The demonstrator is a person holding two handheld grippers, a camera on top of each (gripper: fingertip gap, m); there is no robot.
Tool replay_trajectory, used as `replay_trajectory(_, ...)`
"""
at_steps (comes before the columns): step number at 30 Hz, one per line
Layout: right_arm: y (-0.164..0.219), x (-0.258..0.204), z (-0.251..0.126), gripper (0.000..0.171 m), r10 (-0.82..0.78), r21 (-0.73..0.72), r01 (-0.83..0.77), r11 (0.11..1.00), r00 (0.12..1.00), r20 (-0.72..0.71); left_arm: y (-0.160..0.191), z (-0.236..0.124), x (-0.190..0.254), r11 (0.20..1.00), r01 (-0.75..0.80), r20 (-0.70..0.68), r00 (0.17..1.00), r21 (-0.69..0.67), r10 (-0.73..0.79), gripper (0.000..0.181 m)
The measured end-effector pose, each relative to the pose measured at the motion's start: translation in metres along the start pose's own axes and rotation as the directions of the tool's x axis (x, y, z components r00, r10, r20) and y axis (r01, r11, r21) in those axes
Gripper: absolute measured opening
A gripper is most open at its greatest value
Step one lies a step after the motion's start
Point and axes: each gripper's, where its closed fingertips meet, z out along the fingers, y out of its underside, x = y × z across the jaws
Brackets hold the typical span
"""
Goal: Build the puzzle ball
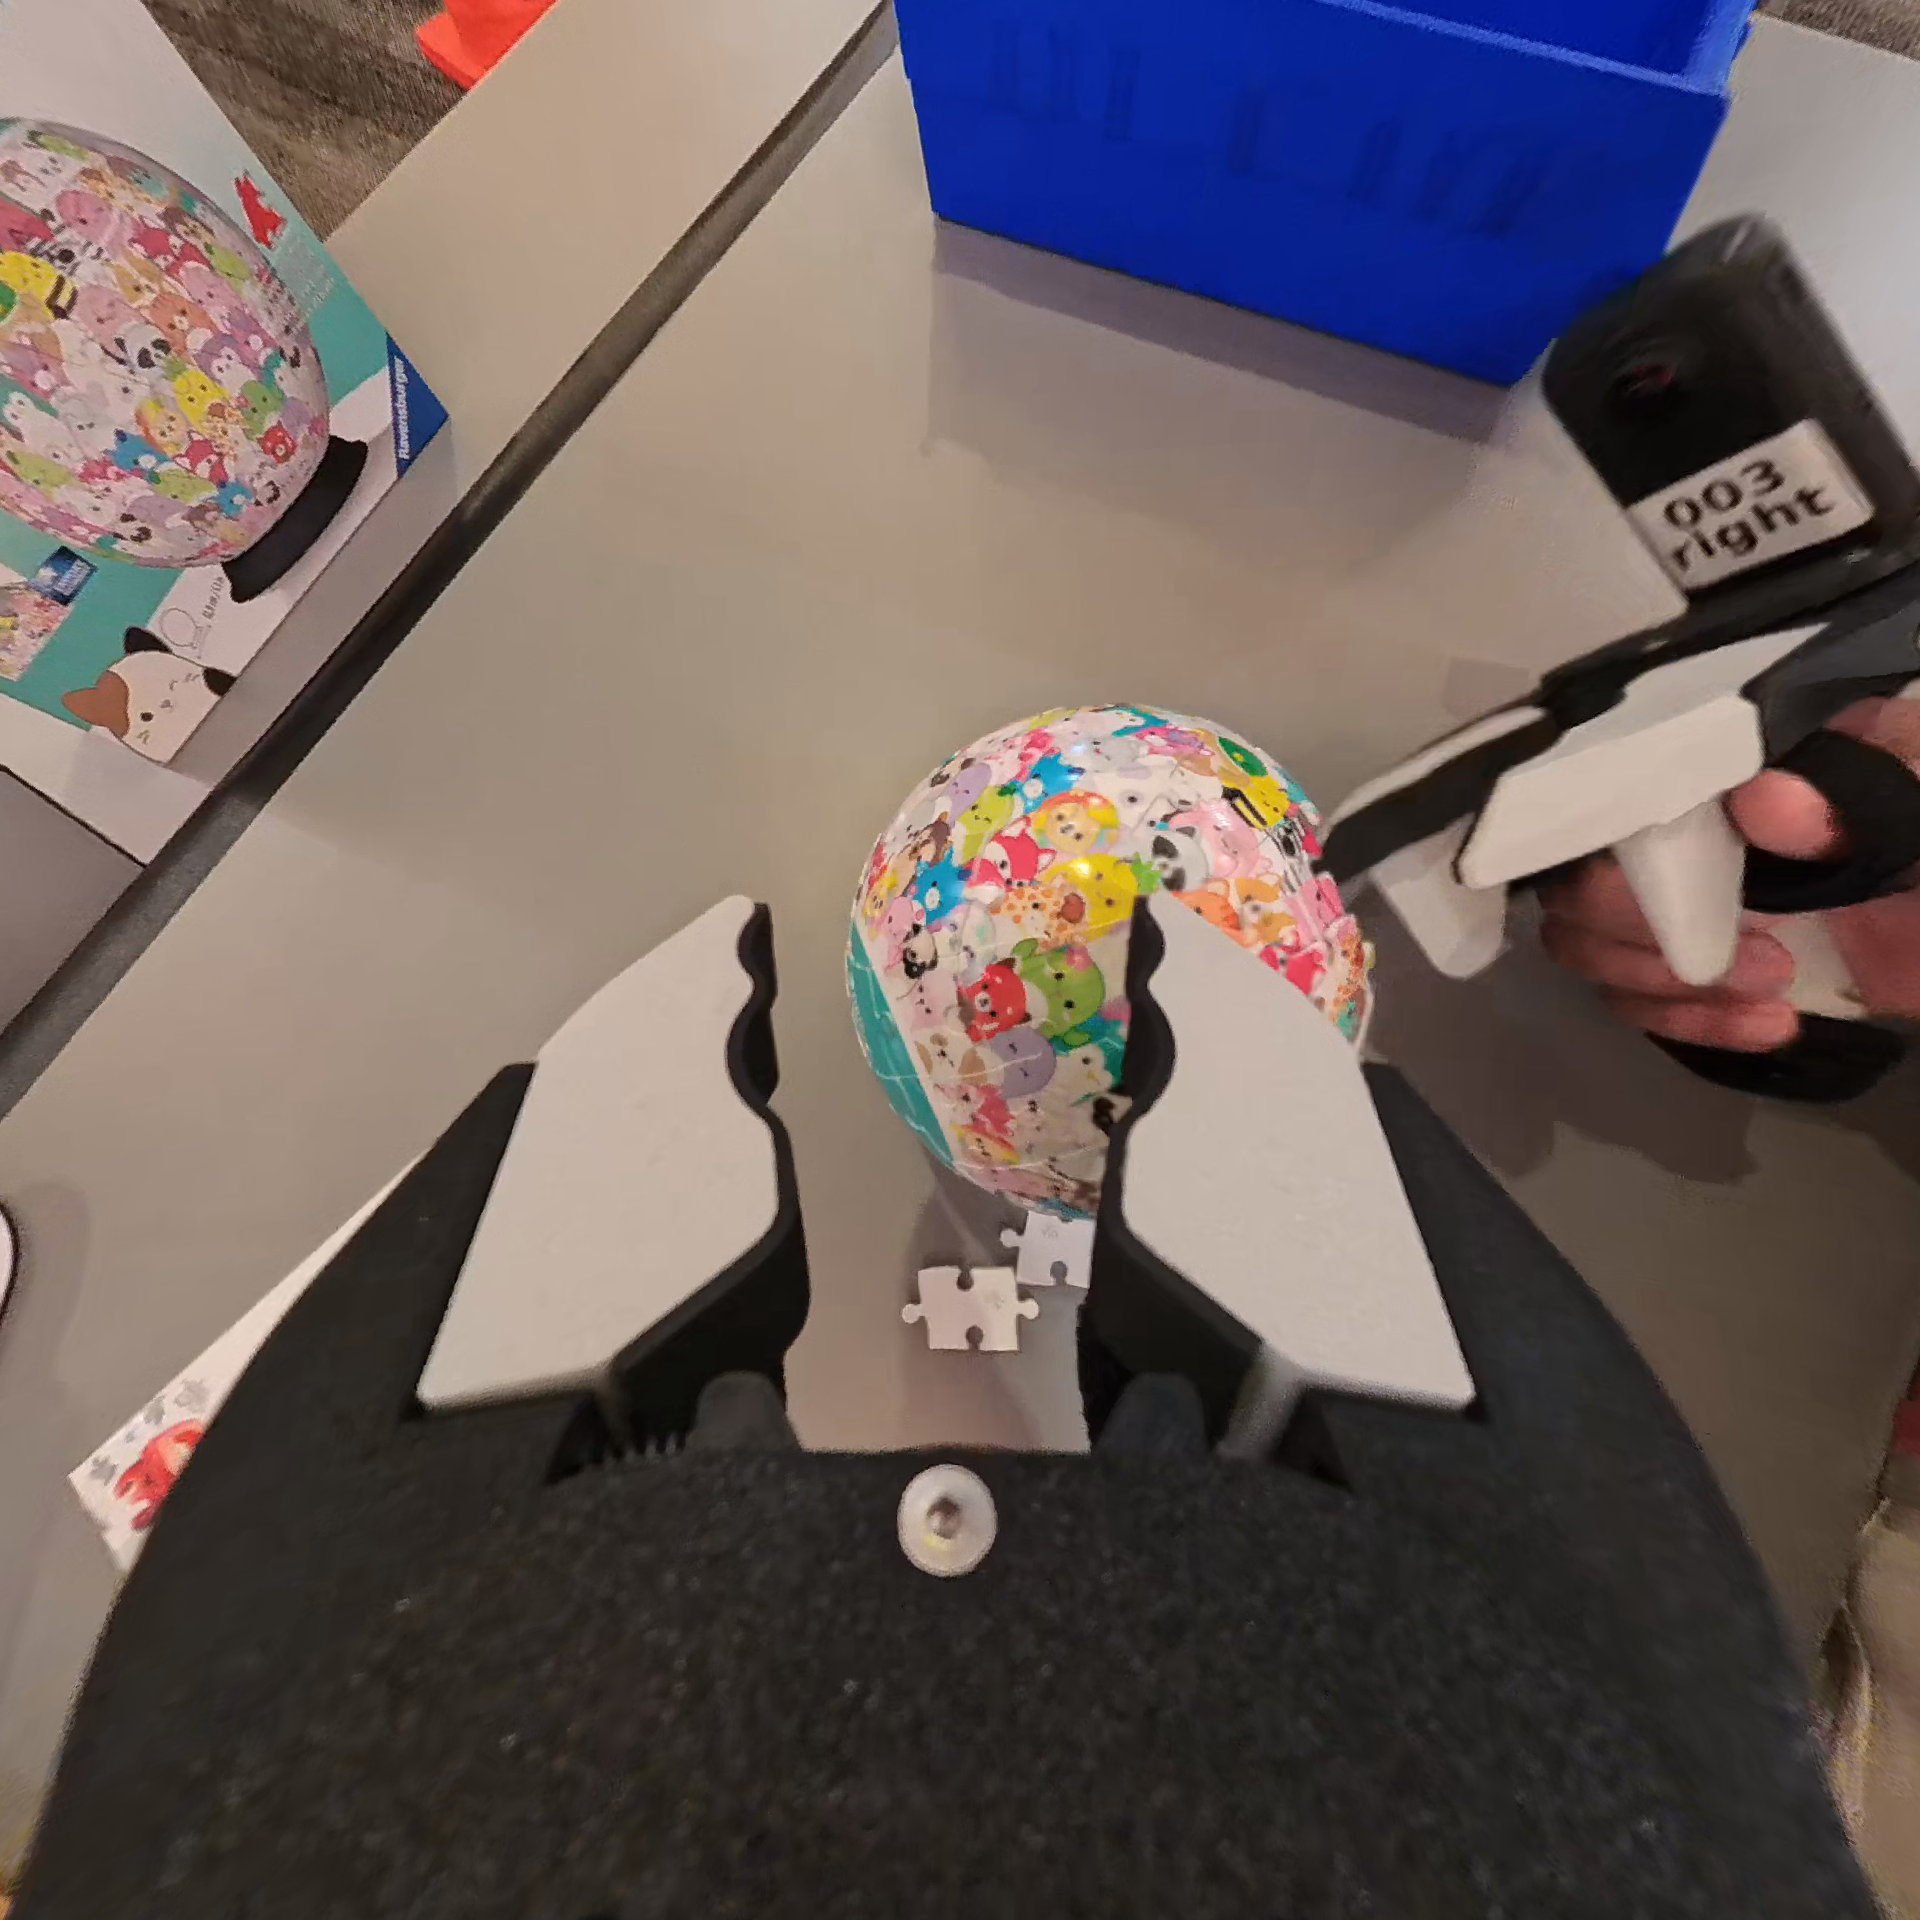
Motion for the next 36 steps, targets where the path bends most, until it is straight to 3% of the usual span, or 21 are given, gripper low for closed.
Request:
replay_trajectory(3,-0.004,0.004,-0.001,0.048,-0.132,-0.054,0.128,0.99,0.989,-0.065,0.006,-0.004,0.007,1.0,0.003,-0.025,1.0,0.015,-0.002,0.069)
replay_trajectory(10,-0.001,-0.012,0.006,0.036,-0.083,-0.171,0.083,0.982,0.997,0.011,0.022,-0.01,0.033,0.993,0.076,-0.123,0.99,0.085,-0.065,0.092)
replay_trajectory(15,0.0,-0.013,0.014,0.017,-0.006,-0.15,0.015,0.989,0.998,0.059,0.031,-0.001,0.034,0.998,0.04,-0.044,0.998,0.054,-0.037,0.091)
replay_trajectory(25,-0.004,-0.007,0.015,0.003,0.083,-0.113,-0.074,0.991,0.993,0.082,0.028,0.009,0.032,0.998,0.048,-0.025,0.999,0.043,-0.047,0.091)
replay_trajectory(36,-0.004,-0.008,0.017,0.003,0.148,-0.095,-0.136,0.986,0.98,0.136,0.029,0.008,0.032,0.999,0.046,-0.027,0.999,0.027,-0.045,0.09)
